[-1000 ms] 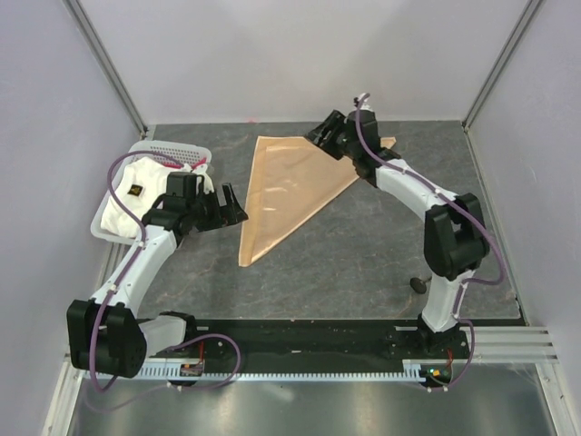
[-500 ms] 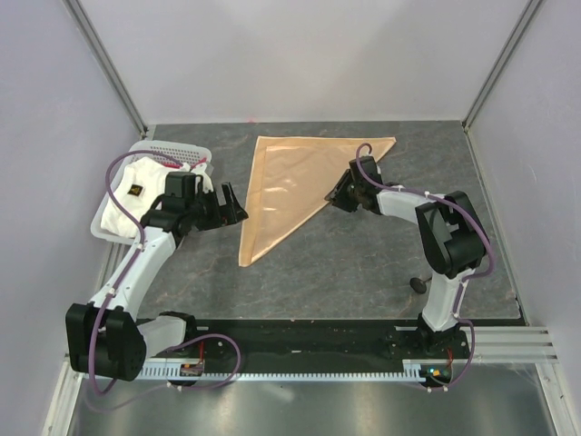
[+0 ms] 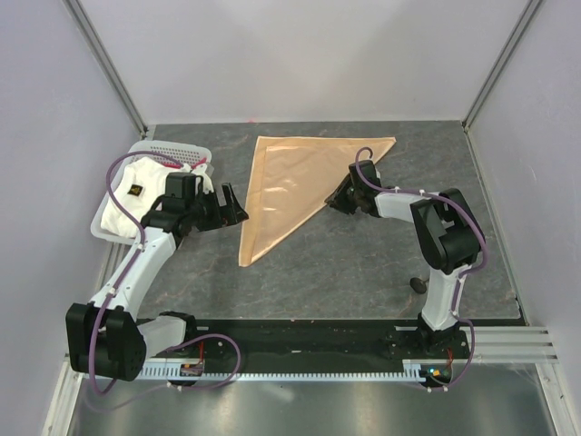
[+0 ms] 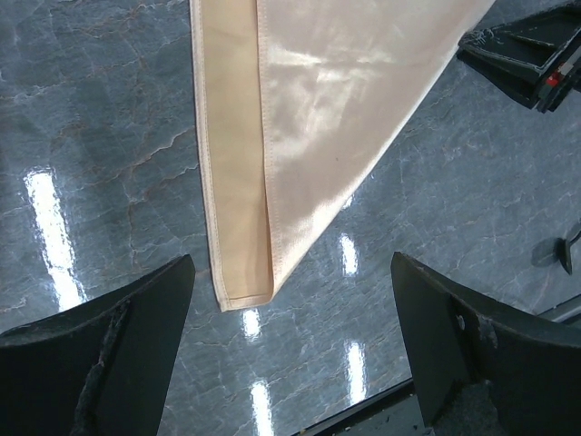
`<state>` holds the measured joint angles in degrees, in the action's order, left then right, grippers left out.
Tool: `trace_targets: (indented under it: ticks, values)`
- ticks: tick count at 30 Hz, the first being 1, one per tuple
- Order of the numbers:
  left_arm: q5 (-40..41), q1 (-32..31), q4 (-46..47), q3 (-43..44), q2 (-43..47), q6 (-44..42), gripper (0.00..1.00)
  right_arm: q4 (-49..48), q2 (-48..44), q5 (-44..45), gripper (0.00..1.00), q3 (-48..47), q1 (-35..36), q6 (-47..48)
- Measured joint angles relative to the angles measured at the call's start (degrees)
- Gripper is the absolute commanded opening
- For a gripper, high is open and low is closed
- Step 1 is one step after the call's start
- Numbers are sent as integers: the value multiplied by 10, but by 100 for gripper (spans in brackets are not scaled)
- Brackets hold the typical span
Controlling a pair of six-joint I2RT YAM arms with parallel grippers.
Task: Fold the napkin, place the utensils inside, and roll it up
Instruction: Fold the napkin
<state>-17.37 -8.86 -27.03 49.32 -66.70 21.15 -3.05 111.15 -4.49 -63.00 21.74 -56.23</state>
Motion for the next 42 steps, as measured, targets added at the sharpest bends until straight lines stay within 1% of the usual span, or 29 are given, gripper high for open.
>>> trace_targets:
  ticks: [4,10,12,13,15,16,23,27,31,36,39,42]
  values:
    - [-7,0,1,0,0,0,96,-12,6,-2,30,0,0,-6]
    - [-9,0,2,0,0,0,96,-26,13,-6,20,0,0,-11]
    - [-11,0,2,0,0,0,96,-26,14,-6,14,0,0,-11]
    - [-12,0,2,0,0,0,96,-25,15,-6,8,0,0,-10]
    - [-12,0,2,0,1,0,96,-25,17,-6,1,0,0,-9]
    - [-13,0,2,0,3,0,96,-26,17,-6,0,0,0,-9]
    - [-22,0,8,-3,15,0,96,-24,17,-6,0,0,-1,3]
    - [-23,0,10,-8,16,0,96,5,-5,2,0,12,-3,24]
    - [-24,0,10,-10,16,0,96,56,-61,17,0,58,-8,51]
    - [-26,-4,14,-10,17,0,95,125,-157,35,0,140,-15,73]
    - [-23,-21,15,-10,20,5,95,173,-220,46,0,188,-16,80]
    - [-17,-53,18,-10,25,17,95,217,-285,57,0,230,-16,81]
